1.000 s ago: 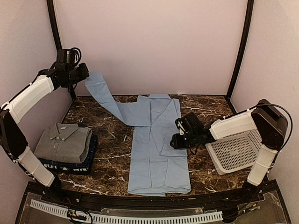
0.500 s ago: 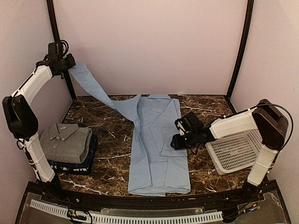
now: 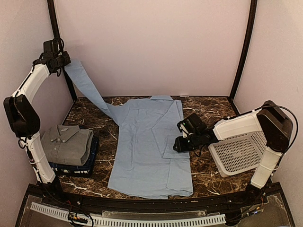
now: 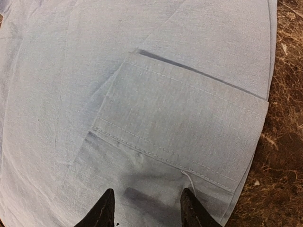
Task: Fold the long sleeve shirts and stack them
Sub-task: Flatten out the crumpled shirt at the center of the board.
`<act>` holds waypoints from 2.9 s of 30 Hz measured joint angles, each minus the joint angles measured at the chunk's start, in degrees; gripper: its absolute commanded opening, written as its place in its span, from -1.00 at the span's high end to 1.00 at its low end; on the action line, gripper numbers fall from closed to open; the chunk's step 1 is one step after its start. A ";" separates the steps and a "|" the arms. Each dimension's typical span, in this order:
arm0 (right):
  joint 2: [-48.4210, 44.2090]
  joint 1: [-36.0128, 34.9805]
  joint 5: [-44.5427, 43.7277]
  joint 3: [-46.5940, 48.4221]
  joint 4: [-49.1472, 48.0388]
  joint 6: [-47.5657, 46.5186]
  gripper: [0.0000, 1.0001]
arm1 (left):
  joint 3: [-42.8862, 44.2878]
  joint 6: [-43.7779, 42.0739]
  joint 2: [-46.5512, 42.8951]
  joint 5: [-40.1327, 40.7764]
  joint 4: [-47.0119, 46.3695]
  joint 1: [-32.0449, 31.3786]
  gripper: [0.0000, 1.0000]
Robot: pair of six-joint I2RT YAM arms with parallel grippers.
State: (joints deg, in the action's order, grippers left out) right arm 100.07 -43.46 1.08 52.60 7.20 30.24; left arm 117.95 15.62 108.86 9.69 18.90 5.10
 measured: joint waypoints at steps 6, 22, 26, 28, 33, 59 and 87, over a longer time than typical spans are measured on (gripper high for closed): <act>-0.02 0.00 0.17 0.02 0.07 0.00 0.09 | -1.95 1.22 -0.24 -7.13 -0.48 -0.20 1.00; -5.51 -0.39 -6.91 4.48 3.78 -4.85 -0.67 | -37.24 11.17 -3.72 -17.46 -4.92 -9.31 0.82; -7.26 -0.37 -12.55 6.45 4.37 -6.29 -0.97 | -39.67 12.04 -4.15 -17.81 -4.76 -8.96 0.26; -7.87 -0.33 -14.64 7.34 4.52 -7.43 -0.97 | -39.69 11.98 -4.50 -17.84 -4.44 -8.85 0.00; -7.34 -0.24 -15.78 10.58 5.81 -11.32 -0.94 | -39.52 11.32 -7.85 -17.40 -2.95 -9.51 -0.42; 5.09 -1.86 -6.75 16.20 10.23 -13.79 -0.44 | -54.07 27.32 -3.08 -29.73 -23.43 -33.90 -0.41; 17.46 -4.35 -8.66 26.84 14.01 -9.49 0.08 | -68.28 29.86 -7.85 -23.80 -27.67 -28.92 -0.39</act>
State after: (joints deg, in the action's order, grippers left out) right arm 117.54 -47.81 -7.57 79.44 21.21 20.75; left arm 49.67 45.47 101.01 -14.11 -8.78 -23.81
